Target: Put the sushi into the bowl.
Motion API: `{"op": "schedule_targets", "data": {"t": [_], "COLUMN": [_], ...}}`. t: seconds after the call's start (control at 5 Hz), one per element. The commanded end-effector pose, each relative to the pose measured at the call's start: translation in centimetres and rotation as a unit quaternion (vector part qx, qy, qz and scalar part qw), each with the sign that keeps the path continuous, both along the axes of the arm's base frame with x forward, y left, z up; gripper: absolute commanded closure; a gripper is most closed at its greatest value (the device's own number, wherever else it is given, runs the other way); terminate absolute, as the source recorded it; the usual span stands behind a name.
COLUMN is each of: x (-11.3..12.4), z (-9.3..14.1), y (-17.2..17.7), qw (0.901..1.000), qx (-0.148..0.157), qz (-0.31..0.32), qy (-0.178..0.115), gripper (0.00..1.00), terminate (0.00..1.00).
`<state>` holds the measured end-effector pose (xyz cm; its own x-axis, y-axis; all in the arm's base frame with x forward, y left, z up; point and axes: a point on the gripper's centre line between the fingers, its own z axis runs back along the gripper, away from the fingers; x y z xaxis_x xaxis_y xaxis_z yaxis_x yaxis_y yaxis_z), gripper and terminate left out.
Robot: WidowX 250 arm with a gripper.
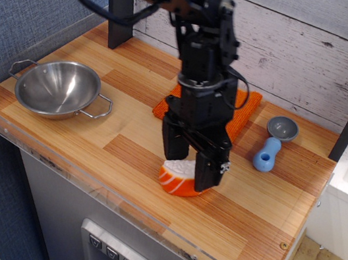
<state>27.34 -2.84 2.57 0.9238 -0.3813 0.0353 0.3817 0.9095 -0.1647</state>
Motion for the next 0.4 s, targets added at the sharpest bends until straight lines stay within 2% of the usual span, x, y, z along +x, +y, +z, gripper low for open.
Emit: {"op": "schedule_targets", "data": {"t": [0.0, 0.2], "x": [0.53, 0.51], "z": [0.66, 0.55], "y": [0.33, 0.3], "qw": [0.9995, 0.9995], "qx": [-0.015, -0.014], "qz": [0.013, 0.016], "qy": [-0.025, -0.025], "gripper": [1.0, 1.0], "terminate": [0.0, 0.0]}}
